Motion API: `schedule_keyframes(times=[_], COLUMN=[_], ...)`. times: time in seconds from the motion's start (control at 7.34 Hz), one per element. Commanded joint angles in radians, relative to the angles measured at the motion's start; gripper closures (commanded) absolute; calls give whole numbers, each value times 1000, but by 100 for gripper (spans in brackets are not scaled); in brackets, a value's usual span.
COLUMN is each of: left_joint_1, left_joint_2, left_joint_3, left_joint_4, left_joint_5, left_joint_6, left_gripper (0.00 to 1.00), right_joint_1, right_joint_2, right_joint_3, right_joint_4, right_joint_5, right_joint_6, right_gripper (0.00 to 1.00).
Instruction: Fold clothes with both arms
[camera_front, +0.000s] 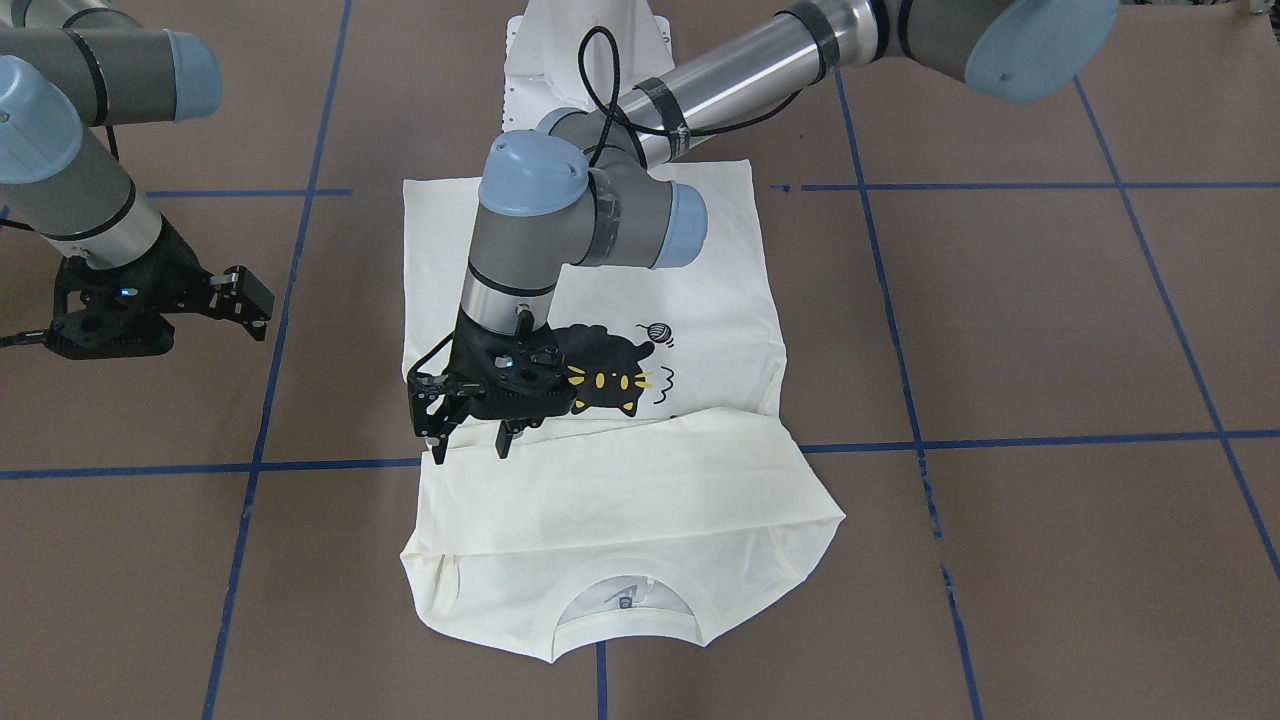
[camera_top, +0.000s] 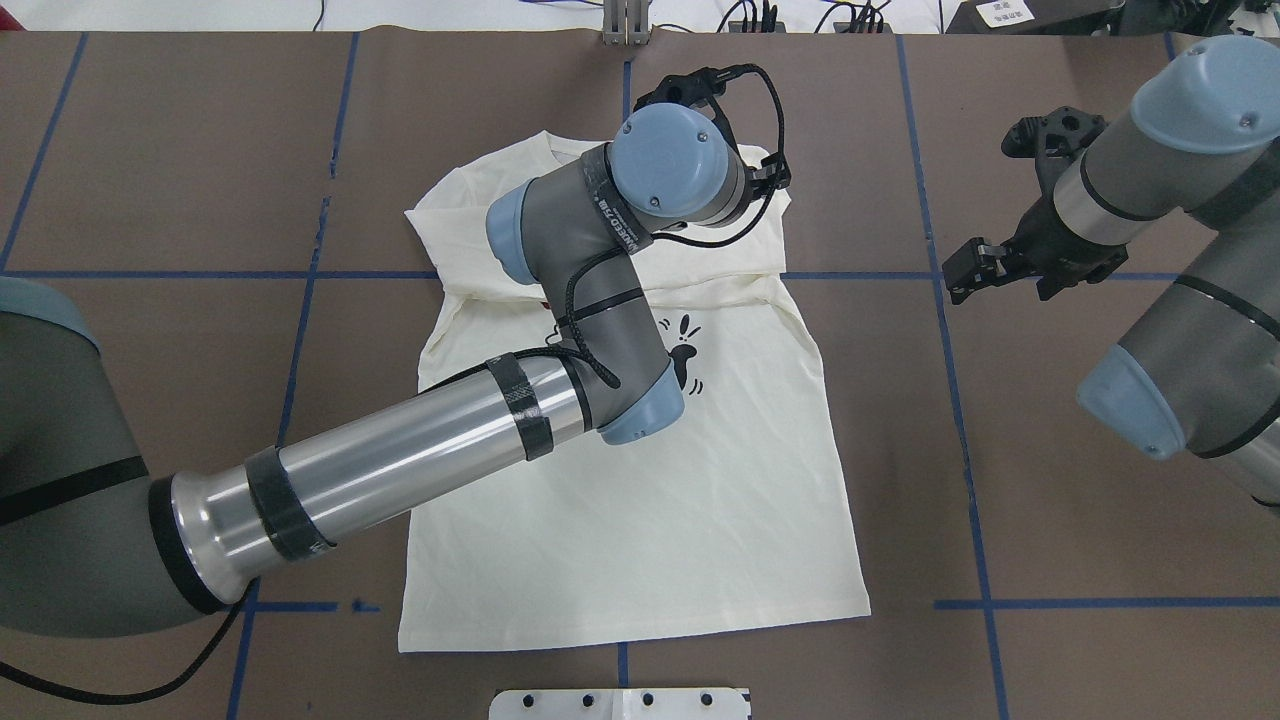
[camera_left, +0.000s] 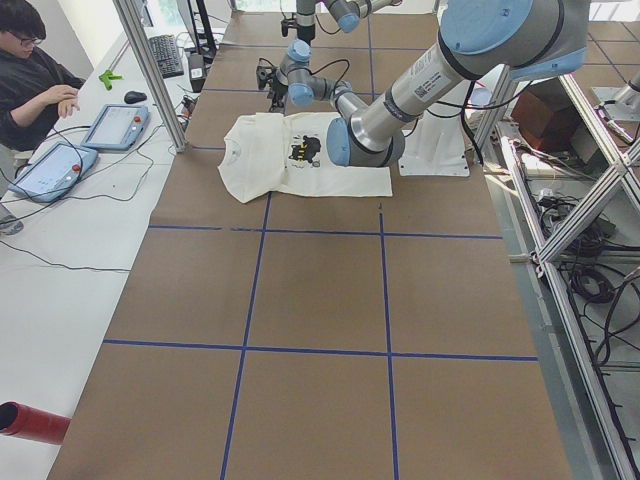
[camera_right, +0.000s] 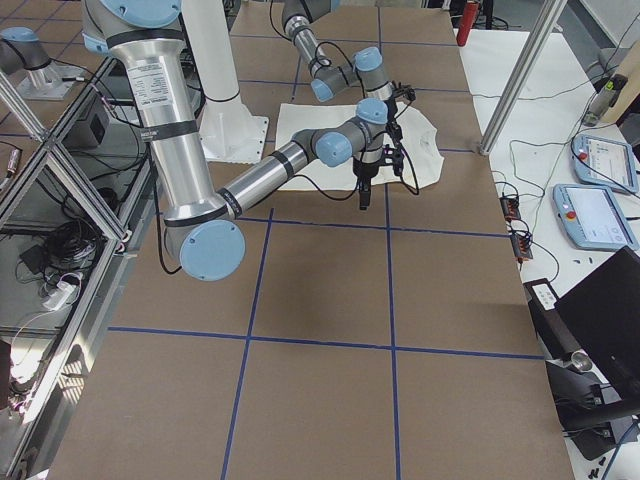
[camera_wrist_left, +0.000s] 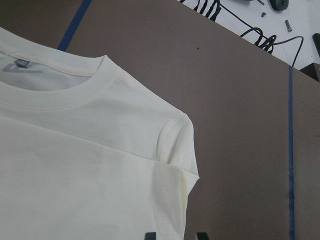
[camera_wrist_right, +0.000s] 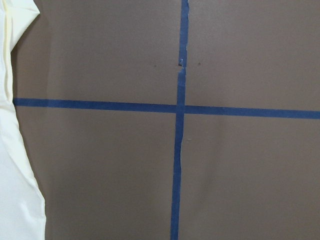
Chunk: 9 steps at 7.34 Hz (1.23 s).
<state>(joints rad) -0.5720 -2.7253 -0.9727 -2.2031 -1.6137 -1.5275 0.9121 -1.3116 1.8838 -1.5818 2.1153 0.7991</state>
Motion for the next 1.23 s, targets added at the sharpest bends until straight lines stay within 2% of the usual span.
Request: schedule_keyframes(times=[0.0,0.14,0.27,0.41,0.55,0.82,1.09], left_joint_1=[-34,-57,-58,-58,-60,-60,-60], left_joint_2=[94,163,277,400,498,713,852], left_joint_3=[-134,-261,-437,-598,-711,-918,-1049], left_joint_4=[81,179,278,364,425,424,421], left_joint_5=[-79,-130,-132,-138,-205,-242,-244], left_joint_6=[21,73,131,209,284,309,311], left_gripper=[0,0,0,0,0,0,0], right_joint_1=[-7,-37,-124,-204,-272,-379,-546], right_joint_2=[0,0,-5,-3,0,3,-14], right_joint_3=[3,9,5,11,23,90,129], right_joint_4=[31,60,168,193,194,192,191], right_joint_5=[0,-3,-36,-131,-174,-253,-377], right_joint_6=[3,93,236,332,441,575,688], right_gripper=[0,0,0,0,0,0,0])
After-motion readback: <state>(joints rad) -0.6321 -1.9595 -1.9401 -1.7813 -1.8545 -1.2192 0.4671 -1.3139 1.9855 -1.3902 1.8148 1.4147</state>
